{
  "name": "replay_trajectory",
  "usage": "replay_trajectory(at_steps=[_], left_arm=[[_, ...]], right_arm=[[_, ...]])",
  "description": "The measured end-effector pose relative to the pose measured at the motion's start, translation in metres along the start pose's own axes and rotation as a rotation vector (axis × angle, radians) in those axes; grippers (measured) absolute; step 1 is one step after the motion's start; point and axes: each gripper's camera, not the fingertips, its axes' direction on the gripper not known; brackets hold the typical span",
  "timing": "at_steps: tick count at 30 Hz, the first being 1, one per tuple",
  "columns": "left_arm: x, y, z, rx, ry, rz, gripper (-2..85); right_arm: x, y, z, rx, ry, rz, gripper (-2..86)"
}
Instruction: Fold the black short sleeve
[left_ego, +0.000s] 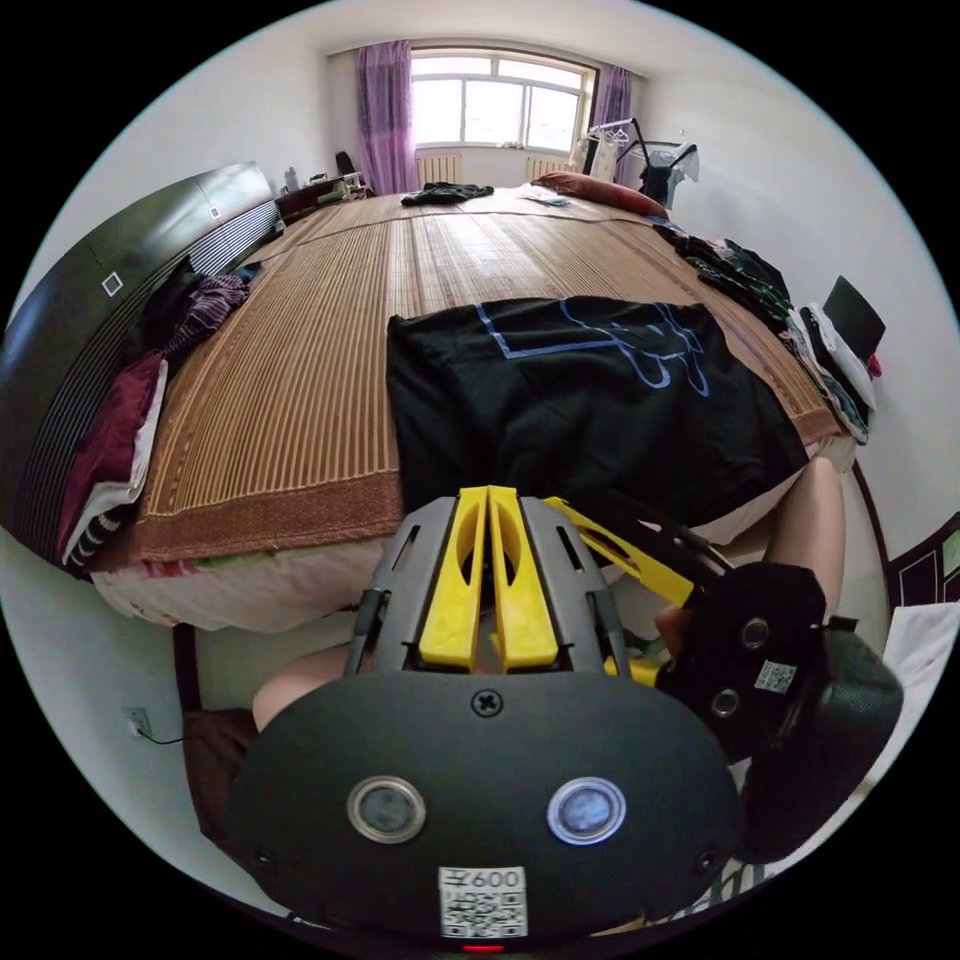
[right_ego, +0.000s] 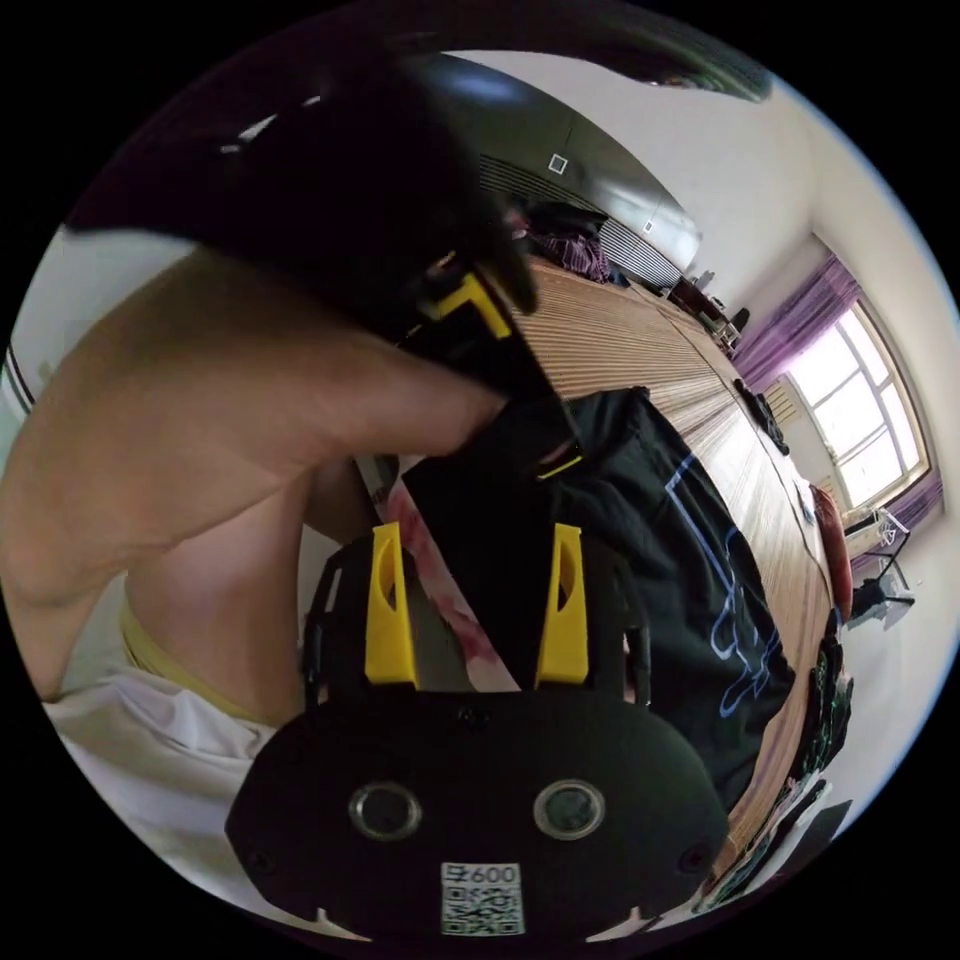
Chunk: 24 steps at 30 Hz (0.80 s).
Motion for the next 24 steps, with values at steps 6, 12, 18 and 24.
replay_trajectory(at_steps=[6,12,18,24], left_arm=[[-0.020,-0.026,-0.046,0.009,-0.016,-0.015,1.0],[-0.087,-0.040,-0.073,-0.002,0.080,-0.105,5.1],[-0.180,-0.039,-0.108,0.025,0.412,-0.238,10.1],[-0.205,-0.063,-0.104,-0.116,0.570,-0.227,11.6]], right_arm=[[-0.031,0.010,0.009,0.050,0.131,-0.075,19.5],[-0.021,0.012,-0.013,0.118,0.081,0.001,18.8],[0.010,0.027,-0.049,0.228,0.058,0.127,18.6],[0.016,0.041,-0.073,0.290,0.008,0.134,19.6]])
